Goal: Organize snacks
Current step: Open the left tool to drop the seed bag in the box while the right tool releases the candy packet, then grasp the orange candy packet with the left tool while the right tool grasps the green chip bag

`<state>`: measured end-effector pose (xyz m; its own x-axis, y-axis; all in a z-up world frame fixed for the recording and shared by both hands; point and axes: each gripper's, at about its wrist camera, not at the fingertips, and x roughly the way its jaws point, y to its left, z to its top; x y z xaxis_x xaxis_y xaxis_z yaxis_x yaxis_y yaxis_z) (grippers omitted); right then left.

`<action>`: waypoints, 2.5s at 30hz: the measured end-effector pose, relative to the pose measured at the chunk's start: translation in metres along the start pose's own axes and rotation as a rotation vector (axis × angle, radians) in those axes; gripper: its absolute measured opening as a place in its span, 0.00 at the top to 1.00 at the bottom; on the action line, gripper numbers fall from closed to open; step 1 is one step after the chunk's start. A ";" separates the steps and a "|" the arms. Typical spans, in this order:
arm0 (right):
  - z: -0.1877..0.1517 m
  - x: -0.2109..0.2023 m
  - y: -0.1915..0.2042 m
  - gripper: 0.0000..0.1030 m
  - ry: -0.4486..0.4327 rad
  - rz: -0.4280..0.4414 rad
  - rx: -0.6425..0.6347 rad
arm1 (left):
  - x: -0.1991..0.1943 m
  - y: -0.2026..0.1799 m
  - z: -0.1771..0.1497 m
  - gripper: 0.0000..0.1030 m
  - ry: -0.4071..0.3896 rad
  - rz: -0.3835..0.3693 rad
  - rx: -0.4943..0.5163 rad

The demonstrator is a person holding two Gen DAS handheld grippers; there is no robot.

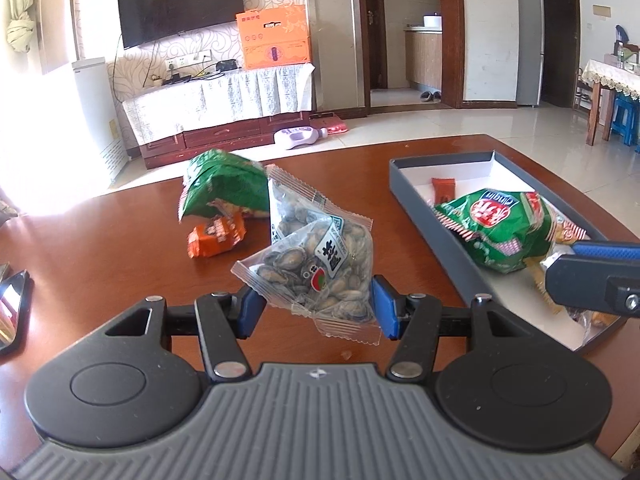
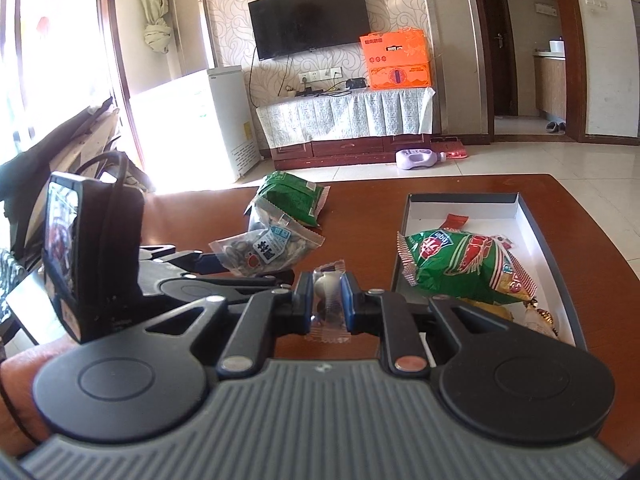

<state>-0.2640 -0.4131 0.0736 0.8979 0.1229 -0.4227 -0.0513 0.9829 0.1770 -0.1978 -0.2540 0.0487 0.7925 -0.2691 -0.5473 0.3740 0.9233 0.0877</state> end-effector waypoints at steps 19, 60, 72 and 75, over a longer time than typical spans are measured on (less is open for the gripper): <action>0.001 0.005 -0.060 0.82 -0.031 -0.134 0.085 | 0.032 -0.079 0.056 0.40 -0.050 -0.117 0.096; 0.000 0.033 -0.092 0.66 -0.010 -0.247 0.059 | 0.118 -0.131 0.082 0.19 -0.047 -0.243 0.125; 0.005 0.031 -0.072 0.60 -0.070 -0.200 -0.025 | 0.087 -0.083 0.074 0.19 -0.070 -0.178 0.049; 0.006 0.035 -0.064 0.60 -0.060 -0.188 -0.030 | 0.076 -0.062 0.071 0.19 -0.083 -0.138 0.023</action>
<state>-0.2269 -0.4729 0.0524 0.9172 -0.0709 -0.3921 0.1077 0.9915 0.0725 -0.1261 -0.3512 0.0606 0.7694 -0.4157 -0.4850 0.4924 0.8697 0.0356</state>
